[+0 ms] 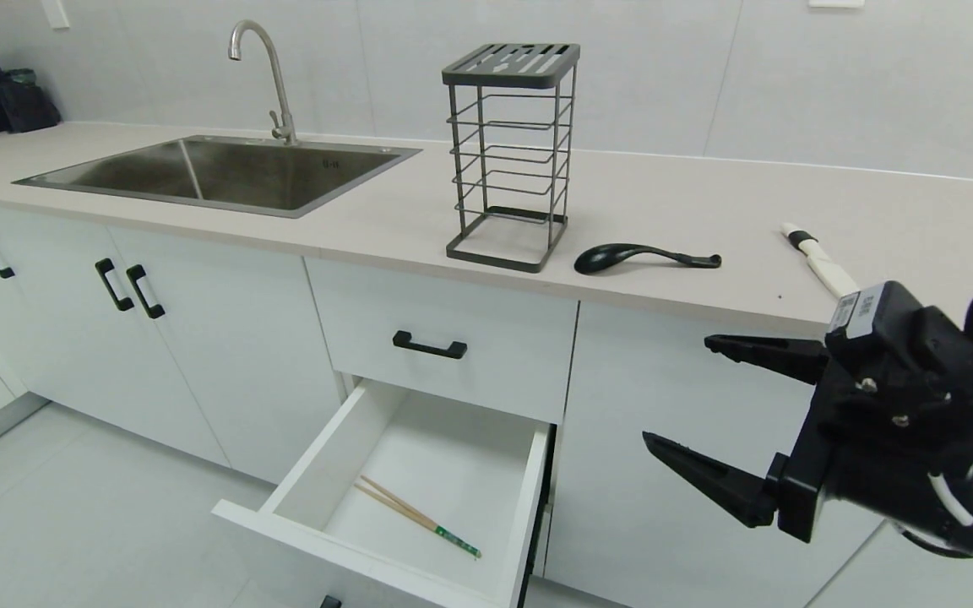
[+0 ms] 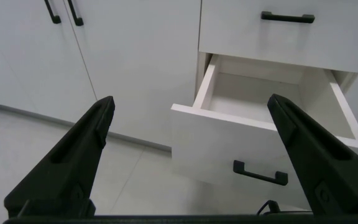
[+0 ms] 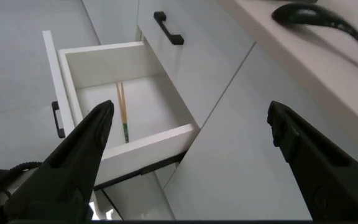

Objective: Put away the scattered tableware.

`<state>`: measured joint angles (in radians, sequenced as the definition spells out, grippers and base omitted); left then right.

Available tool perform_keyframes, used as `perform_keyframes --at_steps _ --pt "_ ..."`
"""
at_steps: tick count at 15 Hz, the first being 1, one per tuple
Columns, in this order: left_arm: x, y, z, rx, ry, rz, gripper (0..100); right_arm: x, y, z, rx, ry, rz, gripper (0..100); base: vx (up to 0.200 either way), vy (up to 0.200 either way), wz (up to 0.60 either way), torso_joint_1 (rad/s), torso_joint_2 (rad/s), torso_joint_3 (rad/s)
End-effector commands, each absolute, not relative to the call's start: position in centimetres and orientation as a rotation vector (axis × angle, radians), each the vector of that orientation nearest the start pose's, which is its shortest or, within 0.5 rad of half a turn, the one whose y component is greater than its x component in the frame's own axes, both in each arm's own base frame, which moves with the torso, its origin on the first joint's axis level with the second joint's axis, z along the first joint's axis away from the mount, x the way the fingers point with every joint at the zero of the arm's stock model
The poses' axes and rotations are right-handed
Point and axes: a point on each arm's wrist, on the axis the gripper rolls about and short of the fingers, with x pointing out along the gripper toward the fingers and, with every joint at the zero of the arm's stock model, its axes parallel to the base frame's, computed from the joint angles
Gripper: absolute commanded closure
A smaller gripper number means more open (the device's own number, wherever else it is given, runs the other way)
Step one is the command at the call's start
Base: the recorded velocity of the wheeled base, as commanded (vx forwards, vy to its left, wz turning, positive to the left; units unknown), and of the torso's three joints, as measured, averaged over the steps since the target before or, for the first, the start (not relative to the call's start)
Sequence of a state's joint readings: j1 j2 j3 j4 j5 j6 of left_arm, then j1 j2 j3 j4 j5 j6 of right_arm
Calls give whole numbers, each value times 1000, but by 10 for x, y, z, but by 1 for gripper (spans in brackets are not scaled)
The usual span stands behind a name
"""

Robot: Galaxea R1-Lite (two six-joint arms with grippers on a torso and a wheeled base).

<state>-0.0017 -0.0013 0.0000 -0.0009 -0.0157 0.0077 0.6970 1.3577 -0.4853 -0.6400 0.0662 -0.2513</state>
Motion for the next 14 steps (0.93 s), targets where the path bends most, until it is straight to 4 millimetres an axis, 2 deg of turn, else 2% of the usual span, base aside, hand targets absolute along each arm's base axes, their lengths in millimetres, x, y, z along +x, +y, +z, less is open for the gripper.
perform_keyframes --at_steps 1,5,9,11,14 --pt "-23 0 76 8 -2 -17 0 160 135 190 -306 113 786 0 0 0 0 203 -417 -217" --pt "-23 0 76 8 -2 -17 0 167 134 200 -305 130 772 0 0 0 0 126 -449 -228" --pt "-23 0 76 8 -2 -17 0 182 124 210 -300 178 746 0 0 0 0 333 -476 -245" --pt "-23 0 76 8 -2 -17 0 200 118 202 -305 255 739 0 0 0 0 266 -493 -251" --pt "-23 0 76 8 -2 -17 0 220 120 194 -341 275 790 0 0 0 0 263 -502 -250"
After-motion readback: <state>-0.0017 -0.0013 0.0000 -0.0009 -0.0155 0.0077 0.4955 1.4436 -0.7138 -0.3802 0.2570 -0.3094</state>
